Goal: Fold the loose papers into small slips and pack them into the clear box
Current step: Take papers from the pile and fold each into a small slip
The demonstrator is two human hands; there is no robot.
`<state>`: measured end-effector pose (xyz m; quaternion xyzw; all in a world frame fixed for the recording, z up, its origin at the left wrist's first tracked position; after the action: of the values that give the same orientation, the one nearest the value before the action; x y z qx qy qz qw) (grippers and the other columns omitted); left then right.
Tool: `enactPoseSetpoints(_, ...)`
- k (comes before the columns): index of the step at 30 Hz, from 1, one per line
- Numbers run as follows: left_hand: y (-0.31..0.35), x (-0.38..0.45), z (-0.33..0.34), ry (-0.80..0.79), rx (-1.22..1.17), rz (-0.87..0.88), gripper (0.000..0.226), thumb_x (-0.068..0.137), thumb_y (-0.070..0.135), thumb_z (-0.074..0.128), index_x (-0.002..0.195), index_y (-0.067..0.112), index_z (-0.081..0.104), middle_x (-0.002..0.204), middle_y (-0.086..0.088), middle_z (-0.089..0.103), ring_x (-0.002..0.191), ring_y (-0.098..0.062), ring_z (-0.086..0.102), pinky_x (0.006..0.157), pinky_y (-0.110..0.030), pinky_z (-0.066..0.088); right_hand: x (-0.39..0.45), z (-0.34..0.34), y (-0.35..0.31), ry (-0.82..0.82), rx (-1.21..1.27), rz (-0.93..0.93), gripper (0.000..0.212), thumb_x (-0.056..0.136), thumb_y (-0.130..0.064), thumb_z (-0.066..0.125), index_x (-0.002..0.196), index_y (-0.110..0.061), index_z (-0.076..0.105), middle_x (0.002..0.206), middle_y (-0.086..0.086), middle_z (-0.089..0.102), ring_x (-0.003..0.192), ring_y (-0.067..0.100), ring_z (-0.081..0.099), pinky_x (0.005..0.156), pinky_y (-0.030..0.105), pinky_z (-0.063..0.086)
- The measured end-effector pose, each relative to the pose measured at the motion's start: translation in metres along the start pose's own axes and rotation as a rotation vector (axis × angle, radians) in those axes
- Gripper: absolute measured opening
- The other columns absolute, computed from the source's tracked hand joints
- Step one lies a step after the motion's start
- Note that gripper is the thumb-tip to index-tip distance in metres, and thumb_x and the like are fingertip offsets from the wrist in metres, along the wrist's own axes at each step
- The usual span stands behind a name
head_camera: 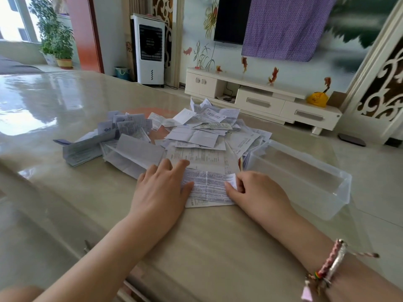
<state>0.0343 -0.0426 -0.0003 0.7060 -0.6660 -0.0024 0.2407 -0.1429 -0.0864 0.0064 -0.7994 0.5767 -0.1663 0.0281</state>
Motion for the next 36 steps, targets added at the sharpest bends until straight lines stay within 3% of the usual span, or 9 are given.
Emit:
enactPoseSetpoints(5, 0.002, 0.001, -0.001, 0.027, 0.017, 0.064, 0.033, 0.095, 0.047, 0.048, 0.127, 0.042, 0.052, 0.127, 0.007, 0.032, 0.119, -0.017, 0.035, 0.102, -0.03, 0.031, 0.0, -0.004, -0.008, 0.033, -0.043, -0.088, 0.026, 0.093, -0.04, 0.051, 0.091, -0.02, 0.036, 0.091, -0.005, 0.047, 0.085, 0.014, 0.044, 0.065, 0.03, 0.034)
enactPoseSetpoints(8, 0.007, 0.0, -0.002, 0.06, -0.025, 0.163, 0.028, 0.093, 0.042, 0.054, 0.12, 0.041, 0.062, 0.131, 0.011, 0.042, 0.119, -0.016, 0.038, 0.1, -0.031, 0.032, -0.003, -0.006, -0.02, 0.102, -0.024, -0.261, 0.017, 0.088, -0.018, 0.06, 0.097, -0.019, 0.045, 0.097, -0.004, 0.045, 0.092, 0.017, 0.046, 0.072, 0.028, 0.038)
enactPoseSetpoints(11, 0.006, 0.001, 0.005, -0.003, -0.048, 0.21, 0.032, 0.092, 0.05, 0.05, 0.122, 0.041, 0.061, 0.122, 0.018, 0.052, 0.115, -0.012, 0.041, 0.097, -0.028, 0.031, -0.006, -0.005, -0.027, 0.113, -0.009, -0.404, 0.024, 0.079, -0.002, 0.065, 0.097, -0.018, 0.061, 0.096, -0.002, 0.053, 0.091, 0.019, 0.053, 0.076, 0.032, 0.047)
enactPoseSetpoints(13, 0.004, 0.001, 0.007, -0.046, -0.04, 0.221, 0.047, 0.088, 0.066, 0.042, 0.124, 0.042, 0.059, 0.121, 0.021, 0.052, 0.116, -0.009, 0.042, 0.096, -0.025, 0.029, -0.009, -0.004, -0.028, 0.052, 0.06, -0.47, 0.012, 0.086, -0.019, 0.063, 0.098, -0.02, 0.065, 0.098, -0.005, 0.059, 0.094, 0.015, 0.056, 0.082, 0.033, 0.049)
enactPoseSetpoints(15, 0.004, -0.001, 0.006, -0.069, -0.021, 0.248, 0.073, 0.073, 0.081, 0.026, 0.127, 0.044, 0.056, 0.122, 0.024, 0.05, 0.117, -0.008, 0.041, 0.096, -0.023, 0.028, -0.012, -0.001, -0.026, -0.051, 0.116, -0.499, 0.029, 0.089, -0.045, 0.054, 0.104, -0.024, 0.066, 0.104, -0.009, 0.062, 0.099, 0.009, 0.057, 0.087, 0.031, 0.048)
enactPoseSetpoints(17, 0.003, -0.002, 0.007, -0.085, -0.001, 0.268, 0.085, 0.065, 0.085, 0.017, 0.13, 0.045, 0.053, 0.124, 0.024, 0.048, 0.118, -0.007, 0.039, 0.096, -0.022, 0.027, -0.015, 0.0, -0.024, -0.103, 0.124, -0.501, 0.042, 0.087, -0.058, 0.051, 0.111, -0.027, 0.066, 0.111, -0.012, 0.063, 0.104, 0.005, 0.058, 0.091, 0.028, 0.048)
enactPoseSetpoints(23, 0.003, -0.001, 0.005, -0.065, -0.031, 0.313, 0.076, 0.068, 0.081, 0.024, 0.123, 0.042, 0.061, 0.124, 0.021, 0.052, 0.116, -0.009, 0.041, 0.097, -0.025, 0.031, -0.015, -0.003, -0.022, -0.107, 0.142, -0.481, 0.038, 0.088, -0.052, 0.057, 0.115, -0.028, 0.068, 0.12, -0.016, 0.062, 0.11, -0.001, 0.055, 0.094, 0.023, 0.045)
enactPoseSetpoints(28, 0.01, -0.001, -0.001, -0.048, -0.024, 0.454, 0.055, 0.081, 0.068, 0.037, 0.107, 0.034, 0.071, 0.107, 0.018, 0.065, 0.1, -0.01, 0.059, 0.087, -0.025, 0.044, -0.016, -0.003, -0.021, -0.127, 0.165, -0.481, 0.036, 0.088, -0.054, 0.056, 0.115, -0.032, 0.065, 0.12, -0.019, 0.058, 0.11, -0.002, 0.054, 0.095, 0.025, 0.045)
enactPoseSetpoints(36, 0.004, 0.004, -0.001, -0.112, -0.151, 0.467, 0.054, 0.081, 0.069, 0.042, 0.111, 0.035, 0.07, 0.111, 0.02, 0.061, 0.105, -0.006, 0.054, 0.087, -0.036, 0.051, -0.01, 0.001, -0.017, -0.163, 0.292, -0.468, 0.039, 0.083, -0.058, 0.058, 0.113, -0.032, 0.063, 0.115, -0.02, 0.055, 0.111, -0.002, 0.053, 0.098, 0.027, 0.043)
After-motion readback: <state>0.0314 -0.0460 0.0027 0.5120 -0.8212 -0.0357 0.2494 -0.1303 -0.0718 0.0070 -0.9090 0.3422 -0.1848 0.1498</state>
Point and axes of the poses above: each hand's wrist, its own x-axis towards the middle knuckle, its own z-axis out of the palm, y = z × x, the point moved 7 cm from there along x, towards the middle knuckle
